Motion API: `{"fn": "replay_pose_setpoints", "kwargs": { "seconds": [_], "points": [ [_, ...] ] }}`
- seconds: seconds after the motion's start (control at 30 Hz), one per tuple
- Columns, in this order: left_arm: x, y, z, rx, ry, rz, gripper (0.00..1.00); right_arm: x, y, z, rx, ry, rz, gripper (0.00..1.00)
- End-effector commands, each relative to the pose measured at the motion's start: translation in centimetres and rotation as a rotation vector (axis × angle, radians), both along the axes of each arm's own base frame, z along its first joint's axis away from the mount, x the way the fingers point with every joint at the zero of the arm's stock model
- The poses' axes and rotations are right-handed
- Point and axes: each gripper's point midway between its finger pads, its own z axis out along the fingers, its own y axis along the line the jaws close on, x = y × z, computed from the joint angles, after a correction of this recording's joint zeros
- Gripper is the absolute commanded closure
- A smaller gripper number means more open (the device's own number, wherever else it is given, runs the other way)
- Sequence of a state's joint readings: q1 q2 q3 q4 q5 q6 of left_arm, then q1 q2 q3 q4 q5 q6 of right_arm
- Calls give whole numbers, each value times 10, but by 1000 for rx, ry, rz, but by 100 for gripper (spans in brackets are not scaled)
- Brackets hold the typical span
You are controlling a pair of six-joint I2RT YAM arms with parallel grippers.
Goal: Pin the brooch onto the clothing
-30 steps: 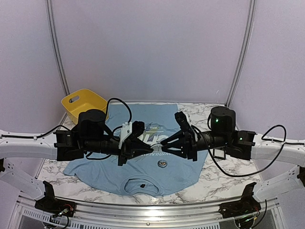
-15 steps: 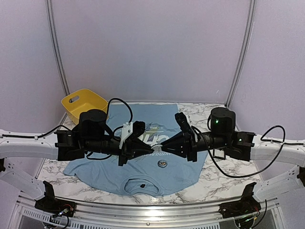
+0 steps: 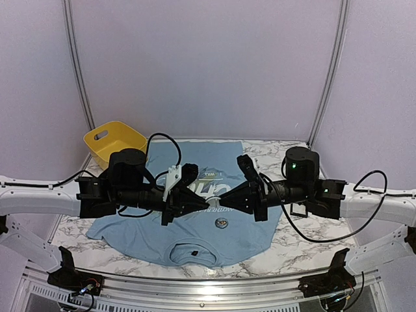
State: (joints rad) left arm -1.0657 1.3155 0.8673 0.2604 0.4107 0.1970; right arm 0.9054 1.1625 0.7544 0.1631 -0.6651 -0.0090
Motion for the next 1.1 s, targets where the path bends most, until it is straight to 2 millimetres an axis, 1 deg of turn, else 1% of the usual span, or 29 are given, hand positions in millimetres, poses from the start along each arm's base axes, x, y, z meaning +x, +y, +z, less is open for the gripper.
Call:
{"fn": "replay_pose_setpoints", "kwargs": {
  "seconds": [0.0,0.03,0.07,0.1,0.13,0.17,0.23,0.3,0.33,0.4,0.47,0.53,0.57,0.6,0.63,0.67,0.7,0.77,0.8,0.83,0.87,0.9,0.97,1.07],
  "points": [
    [10,-10,23,-69,-15,25,100,5,4,11,24,-5,-22,100],
    [16,-11,21,-68,-4,51,100,7,3,10,27,-7,-41,100],
    [22,-11,20,-66,7,80,89,11,2,10,31,-4,-64,100],
    [28,-11,17,-60,18,110,73,15,1,6,29,-3,-90,100],
    [35,-10,13,-54,25,141,61,20,0,2,19,2,-124,100],
    [42,-8,10,-46,31,170,53,29,-2,-4,1,7,-174,100],
    [58,1,0,-27,40,258,41,49,-9,-18,-48,18,-294,100],
    [76,12,-14,-2,59,358,37,69,-21,-34,-98,8,-433,100],
    [88,19,-25,16,78,422,36,80,-29,-42,-124,-1,-507,100],
    [112,35,-53,61,172,557,36,100,-43,-57,-176,-14,-643,100],
    [132,56,-89,119,298,672,38,116,-55,-72,-231,-31,-751,100],
    [149,84,-125,182,391,806,42,122,-59,-91,-292,-25,-786,100],
    [154,98,-142,215,415,869,44,124,-61,-100,-319,-20,-800,100],
    [157,110,-156,255,424,918,45,127,-64,-110,-344,-11,-811,100],
    [158,116,-165,283,416,939,46,128,-65,-121,-365,2,-816,100],
    [154,113,-169,305,406,902,48,129,-66,-128,-376,13,-815,100],
    [148,104,-172,320,394,836,49,129,-66,-135,-379,21,-807,100],
    [130,77,-174,369,328,664,54,129,-66,-143,-370,27,-797,100],
    [120,65,-177,416,257,596,56,129,-68,-149,-370,27,-796,100],
    [113,53,-179,459,160,527,58,130,-70,-151,-367,22,-799,100],
    [103,40,-181,485,106,470,58,132,-71,-153,-364,18,-799,100],
    [99,28,-180,488,71,432,59,133,-72,-154,-363,13,-799,100],
    [93,10,-186,487,87,371,60,136,-74,-157,-371,11,-804,100],
    [89,-5,-196,497,104,301,60,137,-74,-158,-383,-2,-785,100]
  ]
}}
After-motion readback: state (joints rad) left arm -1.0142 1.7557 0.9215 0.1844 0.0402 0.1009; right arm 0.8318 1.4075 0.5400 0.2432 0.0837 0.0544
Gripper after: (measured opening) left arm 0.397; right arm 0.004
